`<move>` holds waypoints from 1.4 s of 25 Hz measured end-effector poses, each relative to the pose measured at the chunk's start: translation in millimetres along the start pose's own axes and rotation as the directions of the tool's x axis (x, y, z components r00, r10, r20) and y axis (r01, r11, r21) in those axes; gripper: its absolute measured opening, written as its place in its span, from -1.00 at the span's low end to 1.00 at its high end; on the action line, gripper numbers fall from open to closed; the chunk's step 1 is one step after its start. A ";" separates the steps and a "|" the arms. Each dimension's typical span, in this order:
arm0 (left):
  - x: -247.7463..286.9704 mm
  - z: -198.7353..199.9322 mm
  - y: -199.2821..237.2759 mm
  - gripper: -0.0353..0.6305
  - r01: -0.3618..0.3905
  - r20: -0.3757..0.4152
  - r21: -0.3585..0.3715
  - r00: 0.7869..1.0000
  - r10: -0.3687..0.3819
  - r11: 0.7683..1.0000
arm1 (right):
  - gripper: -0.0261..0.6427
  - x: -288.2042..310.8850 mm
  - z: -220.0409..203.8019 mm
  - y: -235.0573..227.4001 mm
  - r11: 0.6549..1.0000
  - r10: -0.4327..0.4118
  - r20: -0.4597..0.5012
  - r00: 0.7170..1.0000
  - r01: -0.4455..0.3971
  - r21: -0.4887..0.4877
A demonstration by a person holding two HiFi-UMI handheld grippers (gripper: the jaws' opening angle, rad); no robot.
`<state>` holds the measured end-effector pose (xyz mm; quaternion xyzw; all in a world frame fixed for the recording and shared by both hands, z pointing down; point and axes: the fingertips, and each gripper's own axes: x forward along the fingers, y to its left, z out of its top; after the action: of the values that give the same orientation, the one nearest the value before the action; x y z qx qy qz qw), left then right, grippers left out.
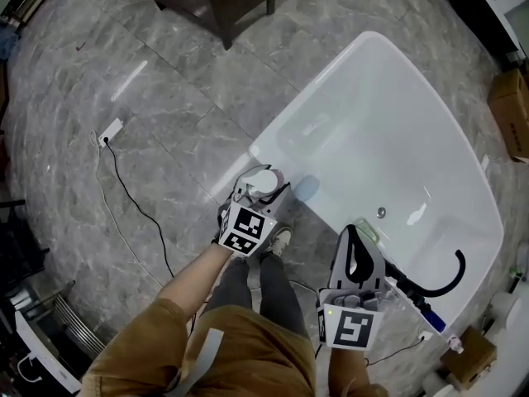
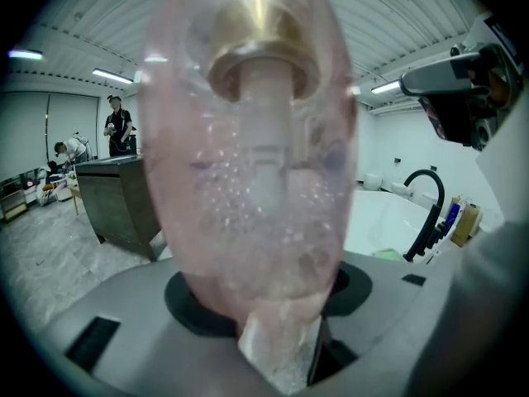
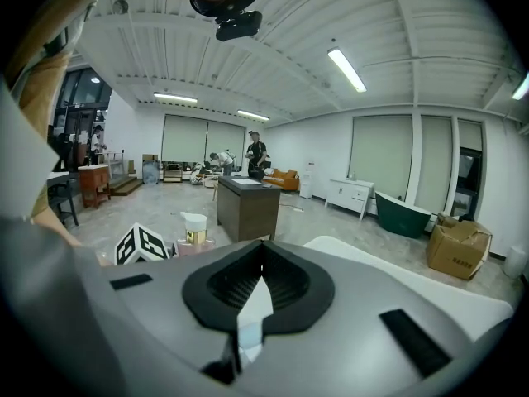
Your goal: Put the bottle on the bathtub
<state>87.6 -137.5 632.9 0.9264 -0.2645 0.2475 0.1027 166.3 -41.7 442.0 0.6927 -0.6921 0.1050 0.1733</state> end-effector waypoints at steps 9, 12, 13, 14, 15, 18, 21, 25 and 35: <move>45.9 -36.8 11.4 -0.19 -0.003 -0.004 -0.011 1.000 0.003 1.000 | -0.91 28.7 -32.7 5.4 1.000 0.028 -0.021 0.999 -0.028 -0.006; 57.1 -41.2 14.3 -0.19 -0.010 -0.001 -0.016 1.000 0.010 1.000 | -0.91 34.0 -38.5 0.4 1.000 0.023 -0.026 0.999 -0.023 -0.002; 60.9 -41.8 14.6 -0.19 -0.012 0.002 -0.016 1.000 0.012 1.000 | -0.91 35.5 -41.1 -2.3 1.000 0.021 -0.028 0.999 -0.021 0.001; 64.7 -42.3 14.6 -0.19 -0.014 0.005 -0.015 1.000 0.014 1.000 | -0.91 37.2 -44.1 -4.8 1.000 0.019 -0.031 0.999 -0.019 0.004; 68.7 -42.8 14.9 -0.19 -0.015 0.008 -0.012 1.000 0.015 1.000 | -0.91 39.5 -47.2 -6.8 1.000 0.018 -0.032 0.999 -0.018 0.005; 78.6 -43.6 15.7 -0.19 -0.013 0.018 -0.001 1.000 0.013 1.000 | -0.91 46.1 -57.1 -9.4 1.000 0.022 -0.037 0.999 -0.022 0.005; 84.2 -45.3 15.3 -0.19 -0.014 0.023 0.006 1.000 0.014 1.000 | -0.91 49.3 -65.9 -11.7 1.000 0.025 -0.043 0.999 -0.024 0.011; 91.5 -47.2 15.5 -0.19 -0.018 0.026 0.011 1.000 0.017 1.000 | -0.91 54.4 -69.0 -15.4 1.000 0.029 -0.037 0.999 -0.029 0.009; 108.1 -47.2 21.3 -0.19 -0.027 0.049 0.031 0.998 0.025 0.999 | -0.91 75.4 -76.4 -19.6 0.999 0.042 -0.012 0.999 -0.041 0.009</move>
<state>136.7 -187.6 730.0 0.9302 -0.2749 0.2304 0.0782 194.5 -82.2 539.3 0.6784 -0.7048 0.1158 0.1720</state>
